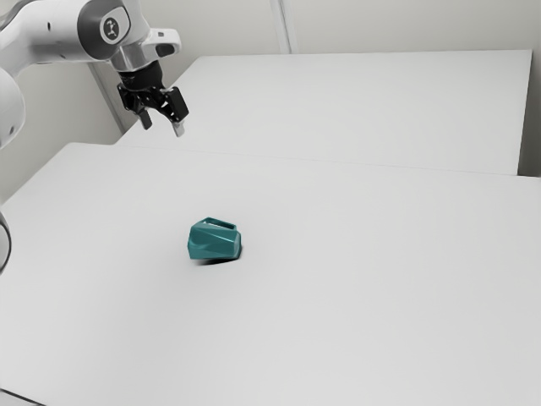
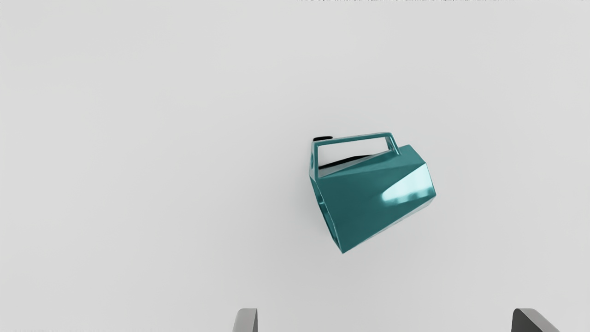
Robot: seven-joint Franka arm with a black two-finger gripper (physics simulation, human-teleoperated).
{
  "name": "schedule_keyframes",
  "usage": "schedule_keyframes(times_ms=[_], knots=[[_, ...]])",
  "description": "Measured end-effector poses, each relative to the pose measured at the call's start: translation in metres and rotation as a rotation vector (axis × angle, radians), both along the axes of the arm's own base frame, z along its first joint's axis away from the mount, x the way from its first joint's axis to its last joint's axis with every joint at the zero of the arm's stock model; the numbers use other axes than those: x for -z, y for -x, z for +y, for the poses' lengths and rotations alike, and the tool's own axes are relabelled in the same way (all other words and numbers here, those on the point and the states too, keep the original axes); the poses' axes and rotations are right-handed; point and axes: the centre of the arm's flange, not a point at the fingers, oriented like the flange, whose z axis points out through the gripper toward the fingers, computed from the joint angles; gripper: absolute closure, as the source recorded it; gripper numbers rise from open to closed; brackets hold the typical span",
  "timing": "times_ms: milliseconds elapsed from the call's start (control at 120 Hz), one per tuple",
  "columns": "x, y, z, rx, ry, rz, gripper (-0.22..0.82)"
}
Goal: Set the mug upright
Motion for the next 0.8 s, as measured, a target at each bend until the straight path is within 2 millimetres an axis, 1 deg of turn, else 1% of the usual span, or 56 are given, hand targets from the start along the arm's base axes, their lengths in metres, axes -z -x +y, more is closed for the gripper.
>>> schedule_keyframes(times_ms=[342, 450, 483, 550, 700, 800], knots=[[0.001, 0.000, 0.003, -0.028, 0.000, 0.003, 0.00], [0.003, 0.000, -0.002, -0.025, 0.007, 0.005, 0.00], [0.003, 0.000, -0.001, -0.031, 0.022, 0.005, 0.00], [0.007, 0.002, 0.013, -0.062, 0.086, 0.010, 0.00], [0.040, 0.015, 0.073, -0.171, 0.313, 0.043, 0.00], [0.054, 0.022, 0.095, -0.191, 0.431, 0.040, 0.00]])
